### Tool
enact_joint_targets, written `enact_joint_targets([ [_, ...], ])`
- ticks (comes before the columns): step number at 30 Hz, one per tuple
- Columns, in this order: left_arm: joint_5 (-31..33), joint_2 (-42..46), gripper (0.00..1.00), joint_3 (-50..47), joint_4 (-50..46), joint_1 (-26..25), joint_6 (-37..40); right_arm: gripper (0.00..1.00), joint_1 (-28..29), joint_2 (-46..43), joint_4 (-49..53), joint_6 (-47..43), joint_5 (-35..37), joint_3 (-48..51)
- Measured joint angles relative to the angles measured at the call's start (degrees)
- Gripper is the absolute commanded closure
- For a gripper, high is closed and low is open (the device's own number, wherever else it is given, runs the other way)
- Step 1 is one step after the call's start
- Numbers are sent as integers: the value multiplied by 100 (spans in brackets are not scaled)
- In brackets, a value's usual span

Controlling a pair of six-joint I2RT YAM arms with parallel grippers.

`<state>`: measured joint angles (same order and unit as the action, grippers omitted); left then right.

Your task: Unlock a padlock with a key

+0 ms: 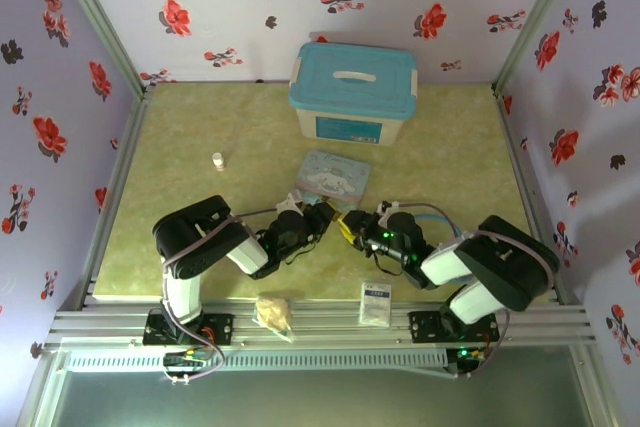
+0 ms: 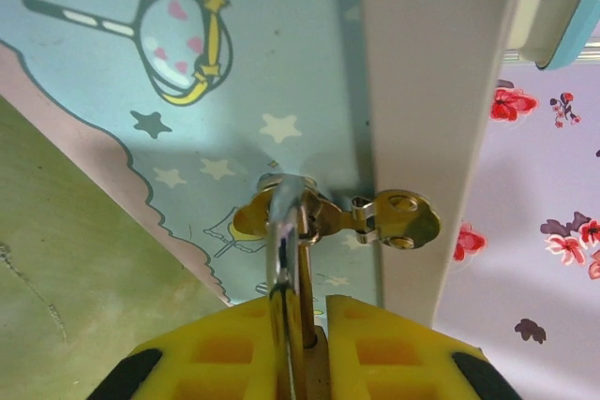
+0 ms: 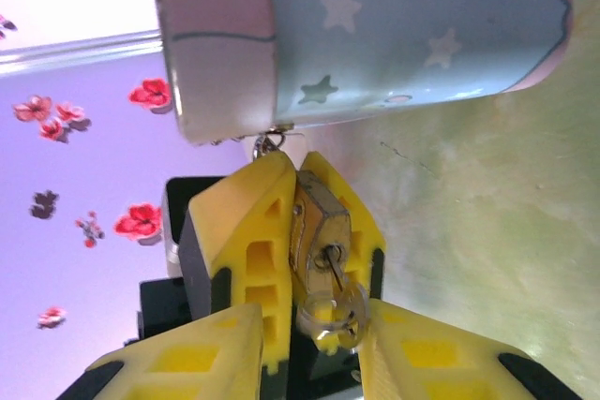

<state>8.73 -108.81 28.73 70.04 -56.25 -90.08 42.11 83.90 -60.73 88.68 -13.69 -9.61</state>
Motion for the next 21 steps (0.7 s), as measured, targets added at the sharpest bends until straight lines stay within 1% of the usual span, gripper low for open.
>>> enact_joint_targets([
  [4,-2,2,100,-31,4,0,0,69,0,-907,1250,-341,44,-33],
  [6,-17,2,100,-55,0,0,0,67,0,-1453,2090,-625,136,-151],
  [9,-39,2,100,-68,0,0,0,67,-55,-1919,2844,-933,192,-308],
  [10,-42,2,100,-68,2,0,0,68,-81,-1965,2986,-1001,195,-343],
  [12,-42,2,100,-68,0,0,0,72,-131,-1906,3180,-1095,188,-380],
  [16,-44,2,100,-68,2,0,0,78,-151,-1508,3224,-1134,140,-380],
  [21,-48,35,100,-72,0,0,0,79,-151,-1292,3136,-1143,85,-387],
])
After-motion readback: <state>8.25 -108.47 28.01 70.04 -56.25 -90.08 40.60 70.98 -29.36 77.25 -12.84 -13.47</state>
